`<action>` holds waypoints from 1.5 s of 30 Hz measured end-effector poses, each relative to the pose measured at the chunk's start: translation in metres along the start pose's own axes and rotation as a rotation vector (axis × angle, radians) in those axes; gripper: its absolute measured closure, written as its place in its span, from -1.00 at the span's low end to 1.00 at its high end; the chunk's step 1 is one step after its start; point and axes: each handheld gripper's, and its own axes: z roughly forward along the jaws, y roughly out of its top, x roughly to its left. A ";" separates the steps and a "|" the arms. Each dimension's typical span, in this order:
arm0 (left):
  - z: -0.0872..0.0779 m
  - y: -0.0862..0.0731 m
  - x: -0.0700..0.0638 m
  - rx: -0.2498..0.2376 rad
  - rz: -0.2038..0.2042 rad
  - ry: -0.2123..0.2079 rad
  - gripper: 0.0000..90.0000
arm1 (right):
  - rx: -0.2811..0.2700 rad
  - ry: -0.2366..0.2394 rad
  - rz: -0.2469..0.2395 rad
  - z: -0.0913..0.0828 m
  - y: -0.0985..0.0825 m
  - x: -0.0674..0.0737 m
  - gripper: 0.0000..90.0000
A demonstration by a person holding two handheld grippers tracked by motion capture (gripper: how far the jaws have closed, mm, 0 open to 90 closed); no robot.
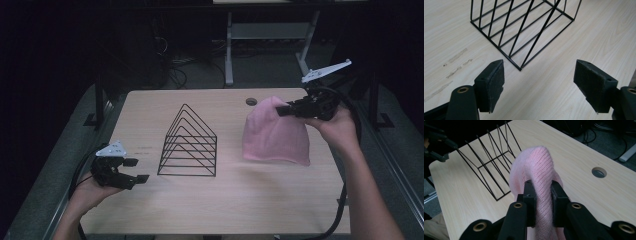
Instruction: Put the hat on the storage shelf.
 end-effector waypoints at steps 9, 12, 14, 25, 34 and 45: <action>-0.004 0.013 0.000 0.015 0.015 -0.011 -0.44 | -0.012 0.031 -0.027 0.003 0.023 0.013 0.72; -0.006 0.018 0.000 0.013 0.023 -0.018 -0.45 | -0.016 0.040 -0.039 0.004 0.028 0.015 0.72; -0.007 0.022 0.000 0.014 0.026 -0.022 -0.45 | -0.020 0.048 -0.045 0.007 0.034 0.019 0.72; -0.017 0.041 0.005 -0.019 0.044 -0.035 -0.45 | -0.039 0.074 -0.070 0.010 0.058 0.034 0.72; -0.022 0.054 0.005 -0.014 0.062 -0.049 -0.45 | -0.058 0.086 -0.098 0.010 0.081 0.048 0.72; -0.035 0.082 0.002 -0.026 0.096 -0.067 -0.45 | -0.073 0.102 -0.158 0.010 0.116 0.070 0.72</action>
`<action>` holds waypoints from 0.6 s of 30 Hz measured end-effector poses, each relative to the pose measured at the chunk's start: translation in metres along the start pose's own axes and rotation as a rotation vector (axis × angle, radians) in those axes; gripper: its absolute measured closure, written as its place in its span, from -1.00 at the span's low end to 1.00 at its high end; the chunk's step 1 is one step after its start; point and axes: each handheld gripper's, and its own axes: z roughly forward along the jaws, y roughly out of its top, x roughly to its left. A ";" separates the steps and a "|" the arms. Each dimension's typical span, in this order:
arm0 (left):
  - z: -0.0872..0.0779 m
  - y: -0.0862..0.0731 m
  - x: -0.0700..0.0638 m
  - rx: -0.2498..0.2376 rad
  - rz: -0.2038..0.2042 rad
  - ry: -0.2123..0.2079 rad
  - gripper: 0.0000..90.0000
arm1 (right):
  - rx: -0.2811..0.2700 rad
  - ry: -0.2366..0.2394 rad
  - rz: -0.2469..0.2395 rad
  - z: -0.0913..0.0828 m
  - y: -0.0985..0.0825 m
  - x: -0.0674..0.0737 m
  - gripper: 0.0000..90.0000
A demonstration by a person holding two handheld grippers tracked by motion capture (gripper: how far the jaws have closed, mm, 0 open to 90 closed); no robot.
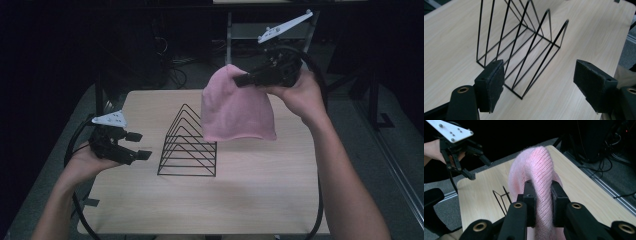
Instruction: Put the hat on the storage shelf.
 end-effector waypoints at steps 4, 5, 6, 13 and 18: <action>-0.004 0.010 0.001 -0.021 0.006 -0.015 -0.45 | -0.011 0.010 -0.021 0.002 0.013 0.006 0.72; -0.004 0.010 0.001 -0.021 0.006 -0.015 -0.45 | -0.011 0.010 -0.021 0.002 0.013 0.006 0.72; -0.005 0.014 0.000 -0.014 0.012 -0.017 -0.45 | -0.013 0.015 -0.031 0.004 0.020 0.010 0.72; -0.010 0.024 0.001 -0.012 0.023 -0.020 -0.45 | -0.028 0.038 -0.057 0.014 0.039 0.019 0.72; -0.014 0.029 0.003 -0.015 0.028 -0.015 -0.45 | -0.023 0.054 -0.069 0.023 0.047 0.025 0.72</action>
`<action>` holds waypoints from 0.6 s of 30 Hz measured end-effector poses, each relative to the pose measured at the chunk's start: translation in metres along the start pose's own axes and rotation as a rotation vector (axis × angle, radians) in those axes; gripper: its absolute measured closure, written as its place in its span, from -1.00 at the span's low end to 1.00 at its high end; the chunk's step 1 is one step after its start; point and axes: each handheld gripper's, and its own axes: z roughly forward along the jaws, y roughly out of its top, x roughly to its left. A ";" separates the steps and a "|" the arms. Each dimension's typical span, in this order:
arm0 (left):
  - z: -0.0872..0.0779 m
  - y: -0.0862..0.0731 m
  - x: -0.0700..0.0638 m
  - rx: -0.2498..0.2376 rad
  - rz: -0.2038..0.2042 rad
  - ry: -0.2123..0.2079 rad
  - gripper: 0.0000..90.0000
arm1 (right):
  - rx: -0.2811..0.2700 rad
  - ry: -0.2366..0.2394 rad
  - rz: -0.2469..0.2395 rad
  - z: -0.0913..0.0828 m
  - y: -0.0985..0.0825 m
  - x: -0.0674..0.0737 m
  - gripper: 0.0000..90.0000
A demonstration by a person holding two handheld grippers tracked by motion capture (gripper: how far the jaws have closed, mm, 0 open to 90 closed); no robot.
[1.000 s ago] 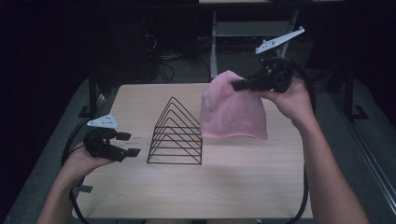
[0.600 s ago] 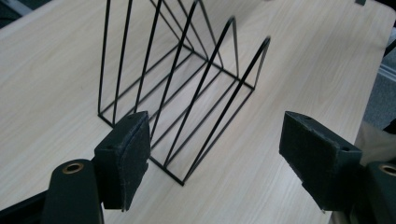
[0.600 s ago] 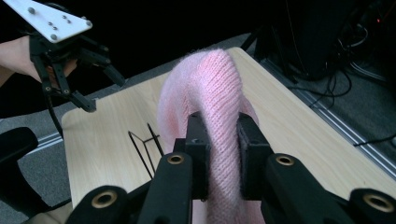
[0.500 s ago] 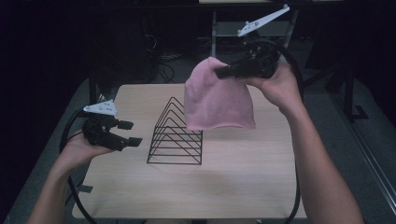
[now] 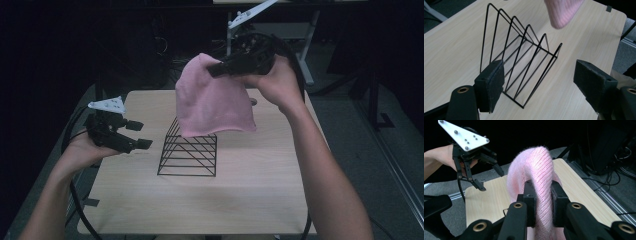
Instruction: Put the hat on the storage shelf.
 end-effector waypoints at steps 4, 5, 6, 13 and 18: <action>-0.003 0.002 0.003 -0.011 -0.005 -0.007 -0.45 | -0.004 0.014 -0.019 0.009 0.009 0.004 0.72; -0.003 0.002 0.003 -0.017 -0.006 -0.007 -0.45 | -0.003 0.024 -0.031 0.014 0.013 0.006 0.72; -0.003 0.002 0.004 -0.026 -0.002 -0.003 -0.45 | -0.003 0.024 -0.031 0.014 0.013 0.006 0.72; -0.004 0.004 0.008 -0.065 -0.002 -0.016 -0.40 | -0.019 0.065 -0.046 0.031 0.023 0.013 0.72; -0.005 0.002 0.015 -0.076 0.010 -0.018 -0.32 | -0.017 0.089 -0.054 0.047 0.029 0.018 0.72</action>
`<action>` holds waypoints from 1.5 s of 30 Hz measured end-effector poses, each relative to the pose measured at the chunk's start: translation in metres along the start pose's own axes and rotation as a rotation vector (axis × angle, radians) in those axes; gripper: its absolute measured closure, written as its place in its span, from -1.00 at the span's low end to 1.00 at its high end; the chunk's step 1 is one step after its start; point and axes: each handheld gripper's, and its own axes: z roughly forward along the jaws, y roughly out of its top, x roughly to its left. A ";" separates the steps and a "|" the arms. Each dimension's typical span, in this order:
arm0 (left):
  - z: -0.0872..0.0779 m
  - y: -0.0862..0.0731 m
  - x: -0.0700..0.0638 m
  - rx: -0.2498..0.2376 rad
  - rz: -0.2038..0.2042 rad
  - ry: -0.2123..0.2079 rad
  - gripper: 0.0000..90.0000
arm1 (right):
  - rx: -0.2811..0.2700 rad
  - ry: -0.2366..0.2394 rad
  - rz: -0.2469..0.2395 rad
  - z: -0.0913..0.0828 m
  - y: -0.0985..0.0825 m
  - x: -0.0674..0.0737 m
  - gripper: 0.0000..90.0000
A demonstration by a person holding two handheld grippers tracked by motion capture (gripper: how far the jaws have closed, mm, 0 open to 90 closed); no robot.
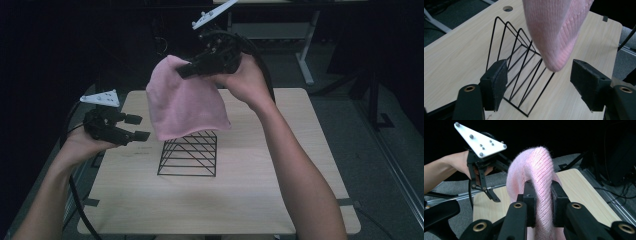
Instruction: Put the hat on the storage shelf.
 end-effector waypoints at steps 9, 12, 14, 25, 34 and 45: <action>0.005 -0.005 0.006 -0.007 -0.049 -0.095 0.08 | -0.021 0.020 -0.025 0.014 0.006 0.008 0.73; 0.007 -0.007 0.008 -0.011 -0.079 -0.120 0.35 | -0.020 0.028 -0.032 0.020 0.006 0.010 0.73; 0.008 -0.008 0.008 -0.006 -0.077 -0.127 0.53 | -0.022 0.029 -0.030 0.022 0.005 0.011 0.73; 0.020 -0.010 0.011 0.046 -0.041 -0.072 0.83 | -0.011 0.017 0.006 0.029 -0.018 -0.002 0.73; 0.039 -0.007 0.013 0.070 -0.041 -0.065 0.82 | -0.021 0.003 0.049 0.022 -0.044 -0.016 0.73; 0.060 -0.006 0.010 0.125 -0.027 -0.045 0.83 | -0.028 0.009 0.090 0.020 -0.068 -0.022 0.72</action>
